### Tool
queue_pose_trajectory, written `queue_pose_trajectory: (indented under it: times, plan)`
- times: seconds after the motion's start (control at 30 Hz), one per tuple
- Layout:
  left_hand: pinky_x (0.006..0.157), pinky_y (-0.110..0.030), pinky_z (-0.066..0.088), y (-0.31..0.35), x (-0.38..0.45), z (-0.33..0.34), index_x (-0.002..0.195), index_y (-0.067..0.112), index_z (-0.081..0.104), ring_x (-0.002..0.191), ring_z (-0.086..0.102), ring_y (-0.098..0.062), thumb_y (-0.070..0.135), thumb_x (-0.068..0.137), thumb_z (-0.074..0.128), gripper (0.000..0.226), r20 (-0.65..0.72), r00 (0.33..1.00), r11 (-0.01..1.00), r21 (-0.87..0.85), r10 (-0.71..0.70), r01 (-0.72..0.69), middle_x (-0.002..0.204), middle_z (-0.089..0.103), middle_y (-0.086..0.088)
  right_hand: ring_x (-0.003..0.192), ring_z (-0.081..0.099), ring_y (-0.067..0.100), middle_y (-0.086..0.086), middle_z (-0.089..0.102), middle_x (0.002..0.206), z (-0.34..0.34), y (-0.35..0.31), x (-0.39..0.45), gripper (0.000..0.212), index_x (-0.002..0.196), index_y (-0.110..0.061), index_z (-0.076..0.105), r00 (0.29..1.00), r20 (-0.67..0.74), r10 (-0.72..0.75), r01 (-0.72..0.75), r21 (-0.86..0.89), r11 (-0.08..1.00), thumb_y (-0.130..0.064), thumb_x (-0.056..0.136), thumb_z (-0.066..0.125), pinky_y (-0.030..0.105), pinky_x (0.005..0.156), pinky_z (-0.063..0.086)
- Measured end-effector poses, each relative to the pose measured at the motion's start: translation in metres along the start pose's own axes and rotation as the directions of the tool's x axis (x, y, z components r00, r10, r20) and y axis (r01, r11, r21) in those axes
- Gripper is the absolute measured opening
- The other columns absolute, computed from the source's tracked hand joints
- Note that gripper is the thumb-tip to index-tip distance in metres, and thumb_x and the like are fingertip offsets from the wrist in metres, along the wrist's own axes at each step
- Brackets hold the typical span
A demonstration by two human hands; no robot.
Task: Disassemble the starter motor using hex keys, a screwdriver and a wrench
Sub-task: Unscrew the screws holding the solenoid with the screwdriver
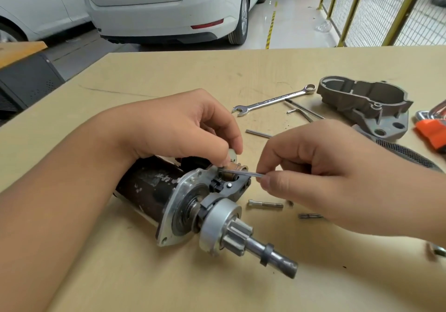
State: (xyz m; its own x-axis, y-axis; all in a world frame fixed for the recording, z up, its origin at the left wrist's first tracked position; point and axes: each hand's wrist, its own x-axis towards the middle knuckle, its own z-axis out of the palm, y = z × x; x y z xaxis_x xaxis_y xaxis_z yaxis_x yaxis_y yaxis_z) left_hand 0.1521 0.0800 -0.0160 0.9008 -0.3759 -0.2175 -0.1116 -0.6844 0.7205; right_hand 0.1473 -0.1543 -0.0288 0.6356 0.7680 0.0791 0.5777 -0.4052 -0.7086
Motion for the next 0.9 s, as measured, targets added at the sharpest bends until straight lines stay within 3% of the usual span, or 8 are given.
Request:
queue_pose_trajectory:
  times: [0.13, 0.33, 0.47, 0.63, 0.9]
  plan:
    - [0.068, -0.042, 0.046, -0.003, 0.001, -0.003, 0.092, 0.021, 0.082, 0.068, 0.062, -0.02, 0.02, 0.068, 0.073, 0.025, -0.026, 1.0, 1.0, -0.016, -0.013, 0.012, 0.082, 0.075, -0.018, 0.042, 0.044, 0.007, -0.005, 0.049, 0.047, 0.002, 0.001, 0.0, 0.015, 0.075, -0.024, 0.07, 0.999, -0.053, -0.007, 0.008, 0.015, 1.0, -0.023, 0.089, 0.067, 0.016, 0.042, 0.034]
    - [0.069, -0.035, 0.05, -0.005, 0.001, -0.004, 0.091, 0.017, 0.082, 0.068, 0.066, -0.017, 0.016, 0.069, 0.072, 0.024, -0.026, 0.999, 0.996, -0.077, -0.042, 0.04, 0.075, 0.075, -0.007, 0.044, 0.039, 0.009, -0.005, 0.044, 0.048, 0.009, 0.004, 0.0, 0.017, 0.073, -0.021, 0.07, 0.995, -0.096, 0.011, -0.005, 0.065, 0.998, -0.019, 0.09, 0.067, 0.019, 0.043, 0.032]
    - [0.073, -0.043, 0.049, -0.005, 0.0, -0.005, 0.092, 0.015, 0.082, 0.071, 0.065, -0.023, 0.017, 0.07, 0.072, 0.024, -0.033, 0.998, 0.995, -0.091, -0.051, 0.047, 0.078, 0.075, -0.012, 0.044, 0.038, 0.007, 0.001, 0.047, 0.05, 0.013, 0.004, -0.001, 0.015, 0.074, -0.018, 0.071, 0.992, -0.115, 0.043, -0.028, 0.131, 0.991, -0.021, 0.089, 0.066, 0.02, 0.043, 0.031]
    - [0.074, -0.04, 0.049, -0.004, 0.0, -0.004, 0.092, 0.014, 0.081, 0.07, 0.065, -0.018, 0.016, 0.07, 0.072, 0.023, -0.025, 0.998, 0.994, -0.096, -0.052, 0.05, 0.075, 0.075, -0.005, 0.046, 0.038, 0.007, 0.01, 0.051, 0.056, 0.016, 0.003, -0.002, 0.017, 0.075, -0.015, 0.07, 0.993, -0.103, 0.054, -0.037, 0.16, 0.986, -0.018, 0.091, 0.066, 0.019, 0.044, 0.031]
    - [0.067, -0.03, 0.051, -0.004, 0.001, -0.005, 0.09, 0.017, 0.082, 0.066, 0.065, -0.018, 0.022, 0.076, 0.069, 0.02, -0.031, 0.998, 0.993, -0.107, -0.045, 0.042, 0.074, 0.073, -0.011, 0.04, 0.035, 0.005, -0.007, 0.043, 0.048, 0.022, 0.011, 0.0, 0.014, 0.079, -0.012, 0.07, 0.984, -0.126, 0.123, -0.078, 0.313, 0.947, -0.017, 0.091, 0.068, 0.015, 0.041, 0.028]
